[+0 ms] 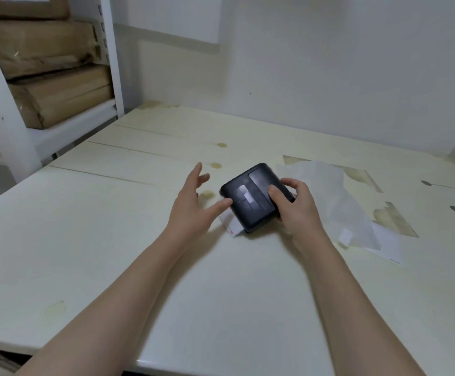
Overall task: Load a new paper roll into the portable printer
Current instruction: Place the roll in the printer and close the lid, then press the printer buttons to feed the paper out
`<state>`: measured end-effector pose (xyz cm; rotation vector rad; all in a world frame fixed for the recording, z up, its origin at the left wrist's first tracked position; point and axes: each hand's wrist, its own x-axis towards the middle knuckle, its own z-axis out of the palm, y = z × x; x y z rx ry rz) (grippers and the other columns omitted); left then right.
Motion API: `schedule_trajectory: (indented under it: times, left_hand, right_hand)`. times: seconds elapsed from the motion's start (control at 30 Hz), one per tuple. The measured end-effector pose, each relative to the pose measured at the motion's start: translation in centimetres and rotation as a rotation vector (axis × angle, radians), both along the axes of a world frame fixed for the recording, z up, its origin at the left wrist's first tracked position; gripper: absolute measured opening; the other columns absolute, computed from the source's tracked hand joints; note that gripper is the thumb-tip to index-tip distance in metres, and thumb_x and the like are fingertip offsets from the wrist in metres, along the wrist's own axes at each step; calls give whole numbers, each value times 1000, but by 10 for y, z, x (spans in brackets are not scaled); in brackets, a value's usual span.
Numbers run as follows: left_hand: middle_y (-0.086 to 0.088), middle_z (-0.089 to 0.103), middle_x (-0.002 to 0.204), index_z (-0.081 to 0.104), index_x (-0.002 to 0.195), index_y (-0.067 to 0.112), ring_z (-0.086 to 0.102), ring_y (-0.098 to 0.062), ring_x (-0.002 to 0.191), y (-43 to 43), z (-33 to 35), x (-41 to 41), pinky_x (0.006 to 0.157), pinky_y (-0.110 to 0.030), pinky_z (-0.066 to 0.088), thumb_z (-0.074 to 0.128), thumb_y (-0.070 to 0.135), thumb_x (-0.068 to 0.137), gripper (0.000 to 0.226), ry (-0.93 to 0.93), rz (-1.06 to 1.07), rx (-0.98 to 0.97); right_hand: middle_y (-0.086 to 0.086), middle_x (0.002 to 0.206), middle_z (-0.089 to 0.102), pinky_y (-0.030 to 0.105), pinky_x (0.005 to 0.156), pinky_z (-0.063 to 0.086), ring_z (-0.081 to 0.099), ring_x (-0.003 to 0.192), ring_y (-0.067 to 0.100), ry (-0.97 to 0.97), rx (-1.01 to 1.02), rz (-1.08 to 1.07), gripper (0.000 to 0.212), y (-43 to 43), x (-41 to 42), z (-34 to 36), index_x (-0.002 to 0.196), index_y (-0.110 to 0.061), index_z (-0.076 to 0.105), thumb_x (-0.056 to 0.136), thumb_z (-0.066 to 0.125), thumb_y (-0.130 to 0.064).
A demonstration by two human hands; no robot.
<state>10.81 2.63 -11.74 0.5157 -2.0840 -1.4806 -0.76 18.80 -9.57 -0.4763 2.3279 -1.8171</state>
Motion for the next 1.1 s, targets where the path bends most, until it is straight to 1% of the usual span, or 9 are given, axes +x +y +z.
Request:
schedule_trajectory:
  times: [0.13,0.23,0.37,0.57,0.67,0.77,0.83,0.97,1.1]
  left_hand:
    - [5,31,158,-1,158,25,46,-14,136,29,13,-12,110,-35,40,78,42,78,113,34,-80,494]
    - [2,36,155,4,157,21,61,-4,105,52,16,-32,110,-40,42,83,50,60,129,51,-92,700]
    - [-6,65,131,47,139,6,69,-14,108,75,9,-56,96,-33,55,74,19,87,60,263,-70,844]
    - [-4,76,109,69,115,10,71,-14,99,46,9,-53,88,-25,57,59,17,97,22,301,-64,747]
    - [-4,75,116,70,117,12,69,-19,108,38,12,-50,94,-33,56,59,22,97,24,305,-27,702]
    - [0,74,118,70,119,15,67,-18,113,39,11,-47,103,-44,50,59,33,97,31,305,14,607]
    - [2,72,119,64,124,18,67,-13,111,45,10,-43,102,-41,51,55,36,98,33,304,22,535]
    - [3,65,127,50,133,26,63,-7,115,52,9,-42,97,-28,52,57,28,98,36,274,-46,411]
    - [1,72,116,56,131,17,70,-8,101,44,10,-42,84,-25,57,59,29,96,37,291,2,493]
  right_hand:
    - [-3,111,65,29,82,51,64,98,14,-55,-320,-100,47,-1,-2,-3,131,-25,48,89,67,-26]
    - [2,121,63,29,78,50,64,102,16,-186,-529,-137,51,5,-9,-3,138,-23,44,92,64,-24]
    - [9,132,63,32,75,52,65,104,20,-332,-657,-33,50,16,-14,-7,143,-21,43,95,57,-23]
    - [0,122,69,48,86,57,67,109,22,-307,-443,117,37,17,-13,1,129,-25,53,96,54,-40]
    - [0,106,71,37,77,60,67,100,19,-143,-258,70,35,18,-9,3,117,-14,59,96,53,-41]
    - [-6,107,72,33,86,56,67,103,12,13,-137,86,31,14,1,-4,121,-20,61,96,53,-38]
    - [-6,111,72,26,86,54,66,104,8,92,-125,49,30,10,6,-5,120,-20,63,99,49,-36]
    - [1,97,72,34,82,52,64,92,14,132,-181,-20,31,11,8,-4,95,-21,67,101,43,-39]
    - [-6,102,73,13,77,50,66,95,4,206,-143,27,41,12,10,-3,113,-21,68,104,33,-41]
